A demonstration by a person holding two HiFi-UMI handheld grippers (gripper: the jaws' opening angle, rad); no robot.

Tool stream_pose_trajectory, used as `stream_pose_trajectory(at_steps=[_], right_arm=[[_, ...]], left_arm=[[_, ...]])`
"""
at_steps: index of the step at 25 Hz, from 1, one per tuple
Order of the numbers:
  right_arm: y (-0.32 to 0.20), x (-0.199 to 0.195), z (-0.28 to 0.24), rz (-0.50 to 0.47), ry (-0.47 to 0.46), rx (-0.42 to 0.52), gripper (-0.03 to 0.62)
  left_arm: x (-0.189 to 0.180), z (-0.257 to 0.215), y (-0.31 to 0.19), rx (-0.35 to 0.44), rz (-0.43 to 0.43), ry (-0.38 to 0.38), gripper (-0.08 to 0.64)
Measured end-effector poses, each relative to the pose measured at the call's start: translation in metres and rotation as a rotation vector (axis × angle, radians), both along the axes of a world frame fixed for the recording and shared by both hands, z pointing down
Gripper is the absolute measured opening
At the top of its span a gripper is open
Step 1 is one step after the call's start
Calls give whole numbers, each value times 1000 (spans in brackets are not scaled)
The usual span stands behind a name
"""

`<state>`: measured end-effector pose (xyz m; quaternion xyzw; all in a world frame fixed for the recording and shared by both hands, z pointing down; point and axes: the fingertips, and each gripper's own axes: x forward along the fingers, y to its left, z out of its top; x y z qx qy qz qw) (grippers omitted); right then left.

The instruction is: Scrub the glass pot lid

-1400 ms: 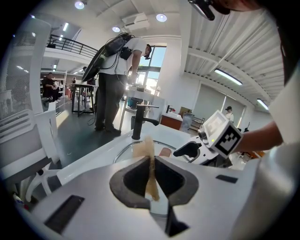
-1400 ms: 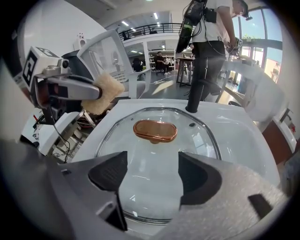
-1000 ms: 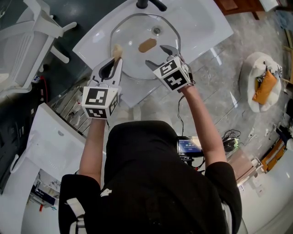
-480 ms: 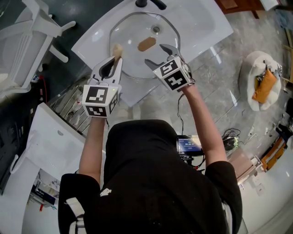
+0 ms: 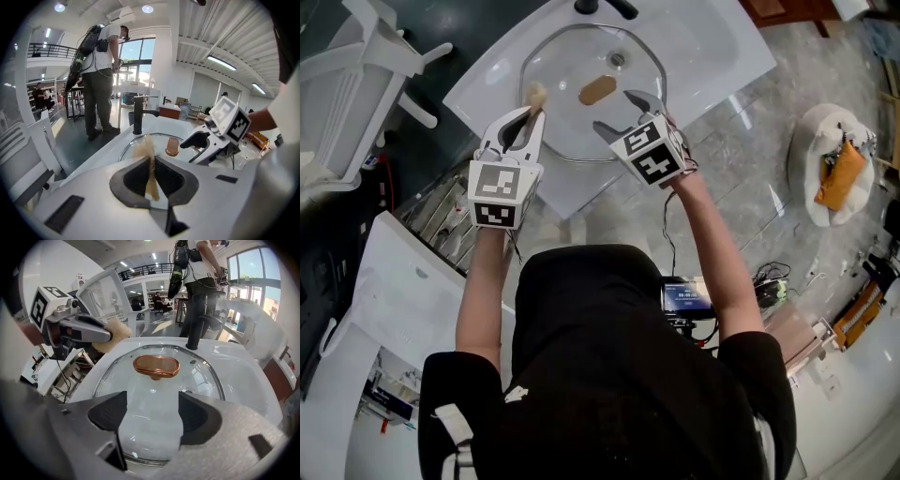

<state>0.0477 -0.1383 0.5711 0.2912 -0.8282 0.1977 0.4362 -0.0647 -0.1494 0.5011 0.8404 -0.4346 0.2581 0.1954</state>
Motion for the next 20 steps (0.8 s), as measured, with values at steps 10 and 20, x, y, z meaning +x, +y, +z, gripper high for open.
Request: stream_pose_trajectory(at_steps=[10,20], right_arm=[[0,0,0,-8,25,-19,316],[0,-1,0,-1,24,-27,316]], left_arm=[[-6,13,-23,34,98,-123,20],[1,21,-50,69,266,-258,20]])
